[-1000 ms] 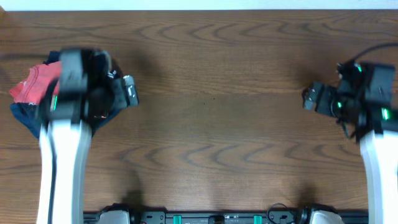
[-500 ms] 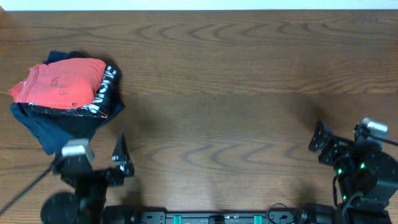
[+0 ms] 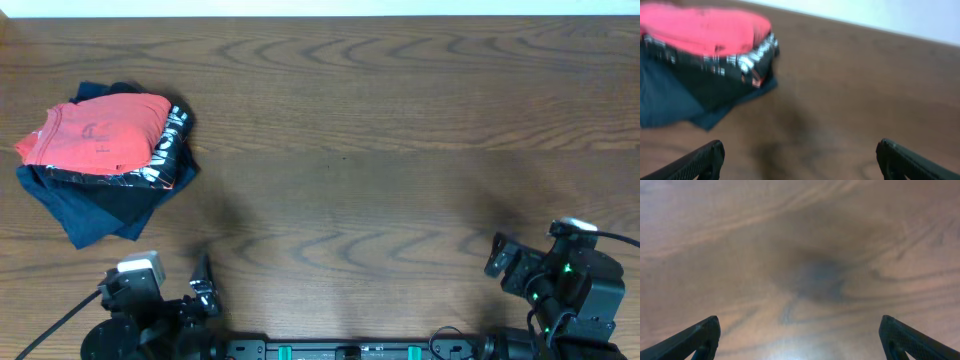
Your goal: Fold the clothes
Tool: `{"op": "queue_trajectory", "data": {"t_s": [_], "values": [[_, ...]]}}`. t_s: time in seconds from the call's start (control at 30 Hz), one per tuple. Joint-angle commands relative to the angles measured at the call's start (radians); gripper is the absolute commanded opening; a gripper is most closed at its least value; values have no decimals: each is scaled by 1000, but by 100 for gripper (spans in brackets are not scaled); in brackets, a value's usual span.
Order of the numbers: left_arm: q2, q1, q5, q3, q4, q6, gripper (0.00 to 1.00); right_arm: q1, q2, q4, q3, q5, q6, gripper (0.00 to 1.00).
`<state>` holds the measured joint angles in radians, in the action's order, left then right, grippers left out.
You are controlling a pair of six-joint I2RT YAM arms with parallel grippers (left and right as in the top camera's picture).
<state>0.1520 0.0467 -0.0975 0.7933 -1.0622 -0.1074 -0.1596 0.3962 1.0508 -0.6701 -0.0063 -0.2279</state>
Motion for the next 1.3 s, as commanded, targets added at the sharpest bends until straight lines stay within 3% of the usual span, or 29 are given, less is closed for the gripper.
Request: {"op": "queue_trajectory", "data": {"t_s": [0.0,0.5,0.8,1.03,1.27], "values": [[-4,2,8,-2,-45,-5,98,-4,-5,32,6,10,-11,99],[-4,2,9,-2,-74,-5,98,-4,-5,27,8,6,-2,99],[-4,2,9,-2,-74,-5,98,109,-157,-210,123,-88,303,99],[-4,2,9,-2,-74,-5,98,166,-397,-478,360,-118,315,99],[-4,2,9,-2,-74,-5,98,171,-391,-839,532,-156,323,99]]}}
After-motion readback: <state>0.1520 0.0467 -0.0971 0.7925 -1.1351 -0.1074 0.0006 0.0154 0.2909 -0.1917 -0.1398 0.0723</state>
